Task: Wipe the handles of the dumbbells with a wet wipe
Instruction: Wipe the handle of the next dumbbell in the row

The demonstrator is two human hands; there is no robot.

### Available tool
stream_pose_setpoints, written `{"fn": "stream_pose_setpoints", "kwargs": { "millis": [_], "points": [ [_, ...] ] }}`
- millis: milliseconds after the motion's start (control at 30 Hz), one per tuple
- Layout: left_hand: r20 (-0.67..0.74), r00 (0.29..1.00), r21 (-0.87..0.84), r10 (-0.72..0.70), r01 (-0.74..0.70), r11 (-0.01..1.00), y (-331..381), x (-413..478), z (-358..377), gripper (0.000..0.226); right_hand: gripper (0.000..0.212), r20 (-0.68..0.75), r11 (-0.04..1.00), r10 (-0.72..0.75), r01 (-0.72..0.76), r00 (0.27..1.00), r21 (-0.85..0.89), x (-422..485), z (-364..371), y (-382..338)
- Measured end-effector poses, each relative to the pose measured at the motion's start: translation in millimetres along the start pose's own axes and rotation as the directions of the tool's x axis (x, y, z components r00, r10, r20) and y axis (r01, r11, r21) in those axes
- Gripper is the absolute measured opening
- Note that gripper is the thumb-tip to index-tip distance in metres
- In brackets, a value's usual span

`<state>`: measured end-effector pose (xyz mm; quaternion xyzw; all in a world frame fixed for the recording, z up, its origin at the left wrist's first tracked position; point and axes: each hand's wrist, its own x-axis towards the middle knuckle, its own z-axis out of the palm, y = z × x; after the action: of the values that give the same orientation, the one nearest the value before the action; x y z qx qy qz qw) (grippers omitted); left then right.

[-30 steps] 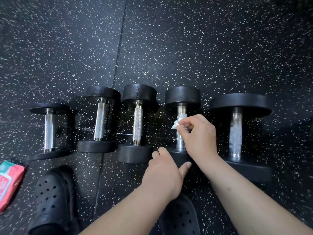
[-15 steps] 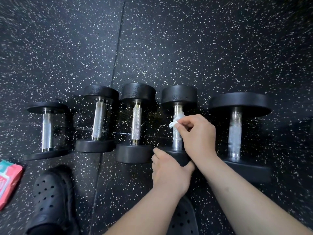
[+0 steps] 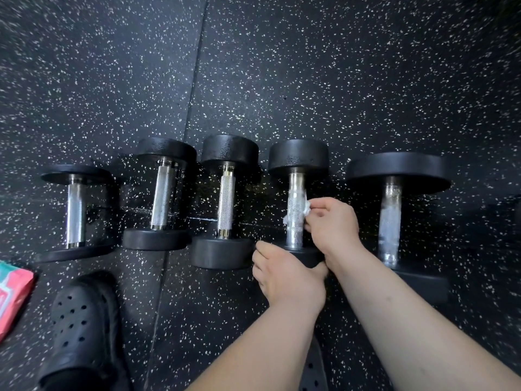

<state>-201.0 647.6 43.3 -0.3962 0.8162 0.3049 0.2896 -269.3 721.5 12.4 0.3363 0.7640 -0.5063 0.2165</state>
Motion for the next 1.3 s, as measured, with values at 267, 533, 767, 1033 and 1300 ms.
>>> {"fn": "stream_pose_setpoints", "kwargs": {
  "millis": [267,533,767,1033,1300],
  "points": [
    [0.044,0.998,0.041,0.04,-0.042,0.998,-1,-1,-8,0.103,0.028,0.13,0.934,0.143,-0.177,0.981,0.31,-3,-9,-18],
    [0.074,0.997,0.045,0.032,-0.035,0.998,1,1,-15,0.107,0.045,0.257,0.86,0.28,-0.361,0.925,0.36,4,5,-29],
    [0.097,0.995,0.062,0.039,-0.045,0.997,3,0,-18,0.106,0.054,0.283,0.863,0.293,-0.38,0.913,0.333,7,8,-30],
    [0.129,0.991,0.073,0.041,-0.051,0.996,1,3,-25,0.106,0.034,0.183,0.935,0.225,-0.265,0.957,0.235,2,9,-28],
    [0.125,0.991,0.072,0.036,-0.045,0.996,1,3,-24,0.108,0.027,0.184,0.998,0.037,-0.047,0.982,0.051,4,-9,-25]
  ]
}}
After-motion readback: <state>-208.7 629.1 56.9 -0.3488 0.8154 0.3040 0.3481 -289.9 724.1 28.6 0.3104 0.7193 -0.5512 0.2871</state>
